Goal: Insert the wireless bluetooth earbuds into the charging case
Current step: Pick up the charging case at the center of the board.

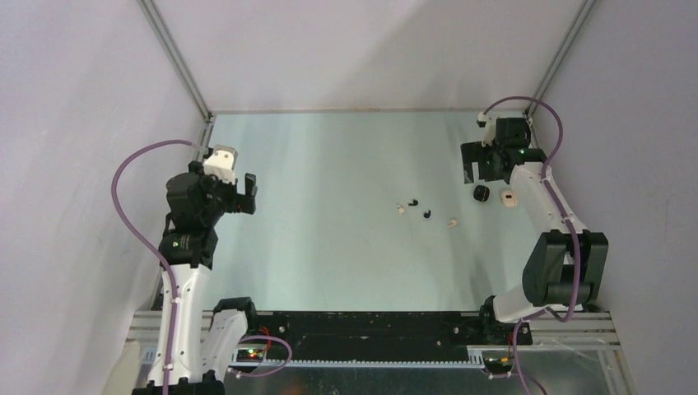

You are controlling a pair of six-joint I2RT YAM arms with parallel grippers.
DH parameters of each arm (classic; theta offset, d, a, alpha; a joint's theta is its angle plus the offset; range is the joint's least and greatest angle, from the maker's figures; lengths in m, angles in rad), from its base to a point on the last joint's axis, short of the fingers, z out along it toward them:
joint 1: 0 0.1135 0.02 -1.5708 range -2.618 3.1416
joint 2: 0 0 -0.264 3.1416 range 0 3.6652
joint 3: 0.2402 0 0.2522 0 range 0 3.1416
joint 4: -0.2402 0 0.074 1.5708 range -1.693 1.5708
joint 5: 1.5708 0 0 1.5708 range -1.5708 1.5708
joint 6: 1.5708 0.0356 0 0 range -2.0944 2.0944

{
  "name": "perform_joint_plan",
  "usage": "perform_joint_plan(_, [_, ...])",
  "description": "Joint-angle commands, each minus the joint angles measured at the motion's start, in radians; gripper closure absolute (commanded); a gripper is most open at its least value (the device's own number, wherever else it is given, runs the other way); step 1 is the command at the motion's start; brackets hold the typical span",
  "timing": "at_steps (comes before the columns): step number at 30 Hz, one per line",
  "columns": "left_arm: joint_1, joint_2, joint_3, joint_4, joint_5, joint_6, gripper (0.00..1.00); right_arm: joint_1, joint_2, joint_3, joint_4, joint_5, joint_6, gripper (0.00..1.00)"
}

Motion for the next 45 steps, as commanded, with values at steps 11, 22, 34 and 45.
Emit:
perform_joint_plan(11, [-0.007,-0.047,-0.007,0.019,0.027,0.012,0.01,-0.071,0.185,0.047,-0.016,-0.017,0.048,0.08])
perform_joint_plan(22, [-0.007,-0.038,-0.012,0.022,0.03,0.014,0.01,-0.084,0.34,0.12,-0.015,0.069,0.087,0.14])
perform_joint_plan(34, [-0.007,-0.044,-0.015,0.024,0.032,0.012,0.01,-0.085,0.408,0.096,0.036,0.073,0.141,0.2])
perform_joint_plan(45, [-0.007,-0.039,-0.018,0.028,0.033,0.014,0.01,-0.085,0.446,0.096,0.036,0.066,0.146,0.27])
